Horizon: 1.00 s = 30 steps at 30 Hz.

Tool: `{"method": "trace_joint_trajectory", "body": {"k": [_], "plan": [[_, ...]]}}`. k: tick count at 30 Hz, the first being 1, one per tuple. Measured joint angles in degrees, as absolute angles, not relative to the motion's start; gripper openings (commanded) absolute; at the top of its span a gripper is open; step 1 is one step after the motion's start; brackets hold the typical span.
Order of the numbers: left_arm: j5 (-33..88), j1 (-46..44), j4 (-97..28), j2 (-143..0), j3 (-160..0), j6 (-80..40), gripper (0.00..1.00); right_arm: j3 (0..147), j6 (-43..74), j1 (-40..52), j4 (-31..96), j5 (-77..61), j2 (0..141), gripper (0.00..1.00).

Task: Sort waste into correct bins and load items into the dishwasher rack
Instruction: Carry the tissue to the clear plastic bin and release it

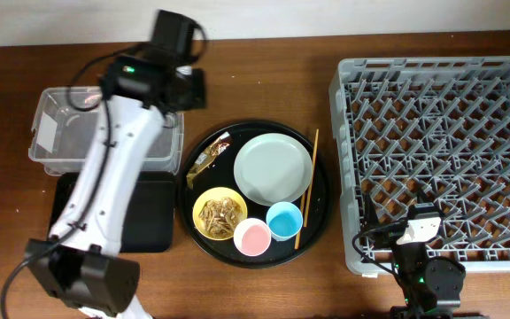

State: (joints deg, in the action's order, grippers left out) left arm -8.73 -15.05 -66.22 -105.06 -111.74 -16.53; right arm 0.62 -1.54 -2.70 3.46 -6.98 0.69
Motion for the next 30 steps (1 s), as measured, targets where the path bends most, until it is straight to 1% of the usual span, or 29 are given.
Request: {"method": "trace_joint_trajectory", "body": {"k": [6, 9, 20, 25, 26, 27, 29, 30], "plan": [[-9.5, -2.2, -66.2, -105.8, -111.7, -16.4, 0.0, 0.6, -1.5, -2.7, 3.5, -7.0, 0.7, 0.98], [-9.4, 1.9, -67.0, -107.0, -111.7, -16.4, 0.0, 0.6, -1.5, -2.7, 3.5, -7.0, 0.7, 0.98], [-11.0, 9.6, -67.0, -110.5, -110.6, -16.4, 0.01, 0.6, -1.6, -2.7, 3.5, -7.0, 0.7, 0.98], [-10.8, 9.8, -66.0, -117.0, -107.1, -16.4, 0.01, 0.6, -1.5, -2.7, 3.5, -7.0, 0.7, 0.99], [-10.7, 9.7, -65.6, -118.5, -106.6, -16.4, 0.04, 0.6, -1.5, -2.7, 3.5, -7.0, 0.7, 0.98], [-10.6, 9.7, -65.4, -120.1, -106.2, -16.4, 0.15, 0.6, -1.6, -2.7, 3.5, -7.0, 0.7, 0.98], [-10.6, 9.8, -65.2, -122.0, -105.8, -16.2, 0.57, 0.6, -1.5, -2.7, 3.5, -7.0, 0.7, 0.98], [-10.5, 9.8, -65.0, -122.4, -105.7, -16.1, 0.61, 0.6, -1.6, -2.7, 3.5, -7.0, 0.7, 0.98]]}}
